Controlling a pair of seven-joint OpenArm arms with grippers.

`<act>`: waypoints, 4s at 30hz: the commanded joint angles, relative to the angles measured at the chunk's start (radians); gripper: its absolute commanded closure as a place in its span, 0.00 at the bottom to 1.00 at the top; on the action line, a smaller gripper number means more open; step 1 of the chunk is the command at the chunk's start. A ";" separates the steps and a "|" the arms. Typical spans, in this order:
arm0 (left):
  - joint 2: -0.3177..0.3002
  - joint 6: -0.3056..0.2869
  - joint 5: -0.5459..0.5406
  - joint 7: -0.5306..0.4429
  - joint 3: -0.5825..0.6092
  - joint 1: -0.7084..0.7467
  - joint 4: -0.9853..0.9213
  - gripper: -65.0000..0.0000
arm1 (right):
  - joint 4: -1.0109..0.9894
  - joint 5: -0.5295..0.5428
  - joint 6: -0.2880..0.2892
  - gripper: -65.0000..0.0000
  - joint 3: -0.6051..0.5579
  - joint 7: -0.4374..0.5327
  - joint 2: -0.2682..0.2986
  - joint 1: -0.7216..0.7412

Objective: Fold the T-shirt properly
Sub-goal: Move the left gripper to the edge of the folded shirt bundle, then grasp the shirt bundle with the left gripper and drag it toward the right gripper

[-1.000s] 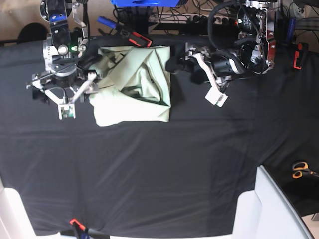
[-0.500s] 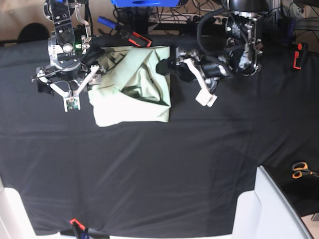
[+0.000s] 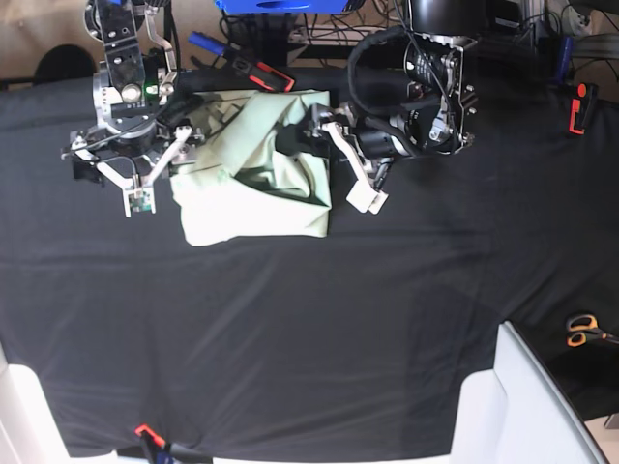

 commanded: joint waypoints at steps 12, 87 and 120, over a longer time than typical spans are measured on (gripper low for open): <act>-0.021 -0.003 0.008 -0.057 0.007 -0.032 -0.093 1.00 | 0.016 -0.011 -0.005 0.16 0.006 0.016 0.002 0.005; -0.033 -0.035 0.901 -0.510 1.281 -0.882 -0.558 1.00 | -0.065 -0.011 -0.007 0.17 0.011 0.016 -0.007 0.083; -0.050 -0.035 0.895 -0.367 1.218 -0.917 -0.554 0.45 | -0.064 -0.011 -0.007 0.17 0.011 0.016 -0.009 0.081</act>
